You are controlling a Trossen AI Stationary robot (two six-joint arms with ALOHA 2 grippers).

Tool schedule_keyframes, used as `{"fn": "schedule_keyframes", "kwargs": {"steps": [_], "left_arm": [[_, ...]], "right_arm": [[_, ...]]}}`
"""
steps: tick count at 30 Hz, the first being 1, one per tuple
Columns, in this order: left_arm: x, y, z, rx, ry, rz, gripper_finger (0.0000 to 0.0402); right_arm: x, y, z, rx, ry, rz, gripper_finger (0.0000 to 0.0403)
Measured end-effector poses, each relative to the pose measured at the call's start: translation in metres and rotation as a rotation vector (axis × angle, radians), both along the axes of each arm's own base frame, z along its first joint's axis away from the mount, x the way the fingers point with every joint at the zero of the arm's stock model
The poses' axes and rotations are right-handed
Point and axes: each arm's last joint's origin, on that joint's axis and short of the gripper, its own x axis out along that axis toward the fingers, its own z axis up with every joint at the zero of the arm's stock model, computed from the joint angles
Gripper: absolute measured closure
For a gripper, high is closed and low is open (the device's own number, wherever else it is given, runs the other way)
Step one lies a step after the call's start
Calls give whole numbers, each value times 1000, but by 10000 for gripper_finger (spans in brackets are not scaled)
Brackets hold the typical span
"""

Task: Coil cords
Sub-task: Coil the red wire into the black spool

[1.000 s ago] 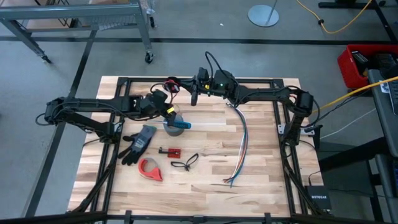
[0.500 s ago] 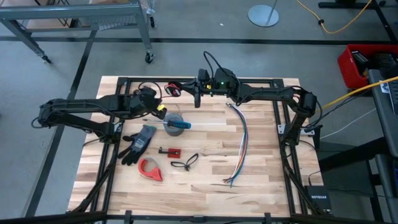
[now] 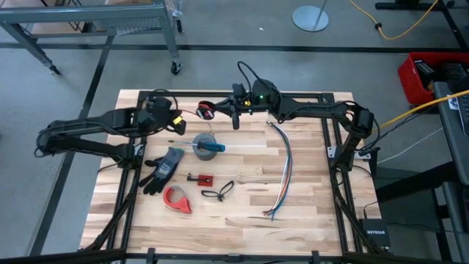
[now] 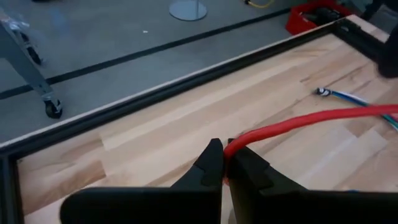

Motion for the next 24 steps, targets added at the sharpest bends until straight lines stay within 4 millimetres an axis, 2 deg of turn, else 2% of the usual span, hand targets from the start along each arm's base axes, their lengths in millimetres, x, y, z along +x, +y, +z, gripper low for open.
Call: {"fn": "schedule_keyframes", "kwargs": {"steps": [12, 24], "left_arm": [[-7, 2, 6, 16, -43, 17, 401], [-3, 3, 5, -41, -106, 32, 401]], "right_arm": [[0, 2, -14, 10, 148, -70, 402], [8, 32, -19, -179, 205, -189, 402]]}}
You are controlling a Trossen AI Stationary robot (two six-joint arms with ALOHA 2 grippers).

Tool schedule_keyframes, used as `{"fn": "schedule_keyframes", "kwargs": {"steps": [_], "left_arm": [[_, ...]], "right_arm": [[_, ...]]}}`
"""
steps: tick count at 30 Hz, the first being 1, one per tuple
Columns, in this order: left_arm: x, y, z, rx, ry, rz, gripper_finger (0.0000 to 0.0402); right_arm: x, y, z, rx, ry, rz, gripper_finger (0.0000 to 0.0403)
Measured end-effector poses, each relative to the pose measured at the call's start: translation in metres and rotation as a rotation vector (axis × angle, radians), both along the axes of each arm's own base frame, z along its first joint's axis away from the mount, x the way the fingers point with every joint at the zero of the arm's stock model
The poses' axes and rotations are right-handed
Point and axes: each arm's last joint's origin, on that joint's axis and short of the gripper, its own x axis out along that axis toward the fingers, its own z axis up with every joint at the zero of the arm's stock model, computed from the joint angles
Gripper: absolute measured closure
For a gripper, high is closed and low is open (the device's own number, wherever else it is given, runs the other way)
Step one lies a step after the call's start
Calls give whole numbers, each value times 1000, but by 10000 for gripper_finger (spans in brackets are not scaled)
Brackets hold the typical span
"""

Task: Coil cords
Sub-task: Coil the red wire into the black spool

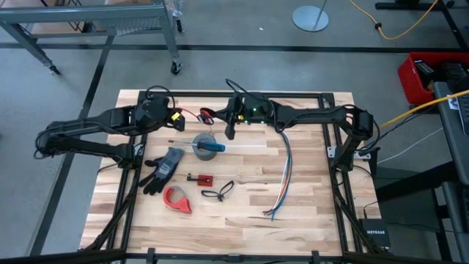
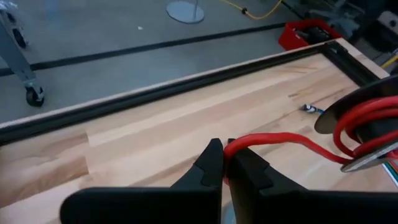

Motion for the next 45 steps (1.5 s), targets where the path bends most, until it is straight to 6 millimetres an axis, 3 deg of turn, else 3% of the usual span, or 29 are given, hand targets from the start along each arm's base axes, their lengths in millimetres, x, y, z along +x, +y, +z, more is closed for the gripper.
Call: {"fn": "schedule_keyframes", "kwargs": {"steps": [7, 26, 36, 45], "left_arm": [[13, 2, -9, -60, 15, -19, 401], [45, 5, -1, -68, -193, -130, 401], [59, 6, -7, -139, -218, -190, 401], [61, 6, -9, -165, -234, -180, 401]], "right_arm": [[2, 12, -1, -79, 27, -75, 402], [0, 8, -8, -114, 104, -176, 402], [10, 6, -32, -106, 161, -174, 402], [12, 4, -35, -118, 155, -219, 402]]}}
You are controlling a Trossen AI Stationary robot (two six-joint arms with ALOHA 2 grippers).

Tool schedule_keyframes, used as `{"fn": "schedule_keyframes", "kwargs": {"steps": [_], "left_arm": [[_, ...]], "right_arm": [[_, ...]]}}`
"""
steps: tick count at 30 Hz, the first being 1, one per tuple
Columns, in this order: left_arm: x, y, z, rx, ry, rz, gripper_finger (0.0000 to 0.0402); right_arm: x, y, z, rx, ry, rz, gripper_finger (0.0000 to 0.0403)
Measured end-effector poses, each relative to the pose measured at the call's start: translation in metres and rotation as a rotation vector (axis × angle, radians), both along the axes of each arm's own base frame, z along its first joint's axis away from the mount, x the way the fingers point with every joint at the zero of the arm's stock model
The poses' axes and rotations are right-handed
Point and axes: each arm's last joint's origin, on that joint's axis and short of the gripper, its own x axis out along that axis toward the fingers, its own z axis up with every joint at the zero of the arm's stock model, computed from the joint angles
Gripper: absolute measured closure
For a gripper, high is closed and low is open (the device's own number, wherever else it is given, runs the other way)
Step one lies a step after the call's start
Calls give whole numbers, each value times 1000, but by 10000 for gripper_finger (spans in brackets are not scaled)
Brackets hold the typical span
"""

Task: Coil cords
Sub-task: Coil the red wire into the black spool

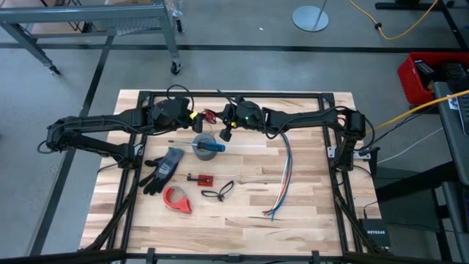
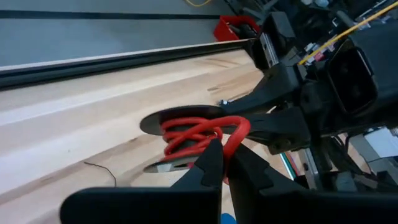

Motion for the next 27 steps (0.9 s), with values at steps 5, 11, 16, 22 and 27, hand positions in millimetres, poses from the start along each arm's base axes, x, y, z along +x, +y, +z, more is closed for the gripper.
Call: {"fn": "schedule_keyframes", "kwargs": {"steps": [5, 11, 16, 22, 27], "left_arm": [[2, 0, 0, -12, -19, 8, 401], [9, 0, 1, -3, -63, 0, 401], [22, -4, -3, 30, -69, -33, 401], [25, -9, 0, 96, -74, -12, 401], [27, -14, -2, 132, -55, 16, 401]], "right_arm": [[1, 0, 3, -7, -37, 0, 402], [2, -1, 5, 14, -70, -18, 402], [2, -2, 8, 2, -98, -45, 402], [0, -14, 10, 24, -134, -103, 402], [-3, -26, 13, 52, -179, -143, 402]]}}
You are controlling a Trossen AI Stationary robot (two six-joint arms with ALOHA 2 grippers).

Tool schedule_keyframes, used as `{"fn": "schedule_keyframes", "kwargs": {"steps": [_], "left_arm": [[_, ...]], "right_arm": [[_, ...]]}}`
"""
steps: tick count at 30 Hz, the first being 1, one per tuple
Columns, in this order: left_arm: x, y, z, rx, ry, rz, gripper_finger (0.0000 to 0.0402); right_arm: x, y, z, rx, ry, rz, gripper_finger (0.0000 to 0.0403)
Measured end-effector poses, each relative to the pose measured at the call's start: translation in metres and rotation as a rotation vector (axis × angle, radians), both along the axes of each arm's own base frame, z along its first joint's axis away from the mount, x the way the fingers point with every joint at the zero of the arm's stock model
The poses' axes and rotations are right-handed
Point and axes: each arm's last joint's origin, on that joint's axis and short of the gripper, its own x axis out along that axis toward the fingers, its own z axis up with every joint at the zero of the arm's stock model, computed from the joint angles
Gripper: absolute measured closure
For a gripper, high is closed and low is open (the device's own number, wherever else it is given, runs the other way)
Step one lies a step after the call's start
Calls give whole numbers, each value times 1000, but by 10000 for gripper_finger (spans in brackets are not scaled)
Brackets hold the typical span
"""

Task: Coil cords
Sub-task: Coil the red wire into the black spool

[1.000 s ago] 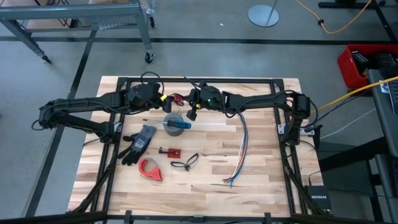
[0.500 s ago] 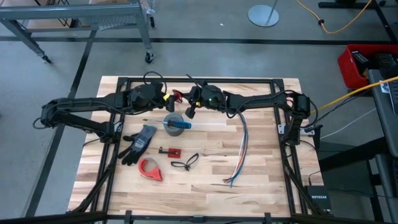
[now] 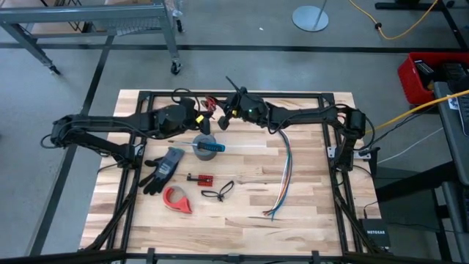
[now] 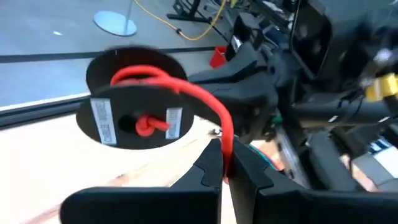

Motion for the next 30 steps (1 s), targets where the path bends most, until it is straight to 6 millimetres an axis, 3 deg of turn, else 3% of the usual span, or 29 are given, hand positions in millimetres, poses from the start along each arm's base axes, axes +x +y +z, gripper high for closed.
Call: {"fn": "schedule_keyframes", "kwargs": {"steps": [10, 30], "left_arm": [[18, 2, -9, 46, 4, -18, 401], [16, 2, -14, 62, 69, 0, 401]], "right_arm": [[1, 0, 5, 17, -62, 21, 402], [2, -3, 15, 87, -212, 99, 402]]}}
